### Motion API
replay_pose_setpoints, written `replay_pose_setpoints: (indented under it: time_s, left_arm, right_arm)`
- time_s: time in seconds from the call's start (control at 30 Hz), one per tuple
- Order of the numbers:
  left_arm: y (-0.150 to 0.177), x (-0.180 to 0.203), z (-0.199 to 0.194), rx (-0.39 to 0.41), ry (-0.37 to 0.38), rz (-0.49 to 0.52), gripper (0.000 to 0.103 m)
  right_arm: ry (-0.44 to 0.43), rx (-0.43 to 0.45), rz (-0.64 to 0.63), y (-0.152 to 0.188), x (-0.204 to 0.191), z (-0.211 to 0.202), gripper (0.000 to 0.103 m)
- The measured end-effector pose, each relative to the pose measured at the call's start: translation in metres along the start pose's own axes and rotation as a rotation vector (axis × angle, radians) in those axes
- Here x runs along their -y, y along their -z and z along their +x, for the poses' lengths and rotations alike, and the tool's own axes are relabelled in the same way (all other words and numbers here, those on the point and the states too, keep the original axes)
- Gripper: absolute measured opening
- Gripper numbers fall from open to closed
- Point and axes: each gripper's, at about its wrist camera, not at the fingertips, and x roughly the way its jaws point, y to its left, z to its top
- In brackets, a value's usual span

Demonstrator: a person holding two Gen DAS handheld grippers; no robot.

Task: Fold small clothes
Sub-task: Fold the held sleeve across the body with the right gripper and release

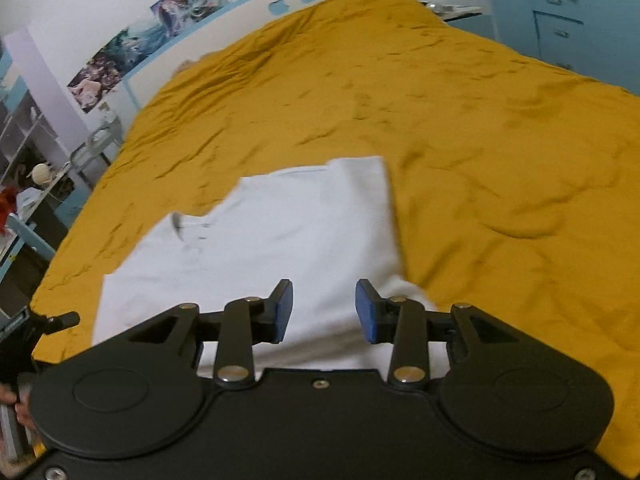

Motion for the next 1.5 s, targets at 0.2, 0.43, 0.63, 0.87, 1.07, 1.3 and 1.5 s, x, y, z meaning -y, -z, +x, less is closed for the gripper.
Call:
replay_pose_setpoints:
  time_s: [0.2,0.43,0.63,0.87,1.07,1.3,1.5]
  left_arm:
    - [-0.003,-0.01,0.018,-0.007,-0.004,-0.051,0.085]
    - [-0.009,-0.008,0.017,0.023,0.004,-0.029,0.0]
    - [-0.014,0.004,-0.052,0.212,0.117,0.052,0.0]
    - [-0.004,-0.034,-0.037,0.132,-0.014,0.042,0.0]
    - [0.005,-0.038,-0.023,0.102,-0.125,0.055,0.009]
    - [0.001,0.026,-0.041,0.195,-0.034,0.258,0.055]
    - [-0.005,0.029,0.009,0.114,-0.065,0.253,0.057]
  right_arm:
    - [0.006,-0.01,0.052,0.01,0.02,0.005,0.042]
    - [-0.002,-0.017,0.07,0.018,0.034,0.004,0.042]
    - [0.003,-0.013,0.049,0.019,0.031,0.004,0.043]
    - [0.06,-0.017,-0.043,0.024,0.023,0.009,0.046]
    - [0.127,-0.011,-0.086,0.017,0.022,0.019,0.046]
    - [0.005,0.041,-0.098,-0.003,0.001,0.031,0.046]
    - [-0.056,-0.003,-0.054,-0.01,-0.01,0.071,0.046]
